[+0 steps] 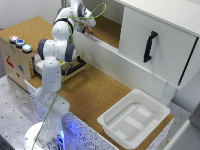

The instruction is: Place the pink object inside the left cabinet

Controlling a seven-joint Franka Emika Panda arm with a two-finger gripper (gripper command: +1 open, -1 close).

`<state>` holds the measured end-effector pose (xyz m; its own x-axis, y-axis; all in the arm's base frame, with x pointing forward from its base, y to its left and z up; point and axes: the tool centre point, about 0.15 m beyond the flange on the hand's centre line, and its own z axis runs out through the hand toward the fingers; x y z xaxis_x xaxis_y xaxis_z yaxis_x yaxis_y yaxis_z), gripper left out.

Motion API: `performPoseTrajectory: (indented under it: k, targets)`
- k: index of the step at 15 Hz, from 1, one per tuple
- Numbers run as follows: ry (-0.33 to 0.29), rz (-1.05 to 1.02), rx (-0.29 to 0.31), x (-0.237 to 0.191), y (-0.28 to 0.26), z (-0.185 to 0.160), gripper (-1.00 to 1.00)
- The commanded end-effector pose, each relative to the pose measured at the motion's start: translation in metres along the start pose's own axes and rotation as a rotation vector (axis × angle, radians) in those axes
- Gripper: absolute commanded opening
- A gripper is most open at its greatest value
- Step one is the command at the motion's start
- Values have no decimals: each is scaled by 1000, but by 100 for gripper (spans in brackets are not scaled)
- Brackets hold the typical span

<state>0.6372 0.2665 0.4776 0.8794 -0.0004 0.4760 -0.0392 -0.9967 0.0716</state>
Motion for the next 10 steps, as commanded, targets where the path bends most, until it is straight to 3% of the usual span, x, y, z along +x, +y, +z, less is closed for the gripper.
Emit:
performPoseTrajectory:
  k: [1,7,8,10]
  targets:
    - [-64,-35,-33,40,-3,28,-100]
    - [-62,-85,-11,49,-18,46,-100]
    - [-52,-79,-18,47,-19,41,100]
    - [-12,-65,-70,33,-22,16,100]
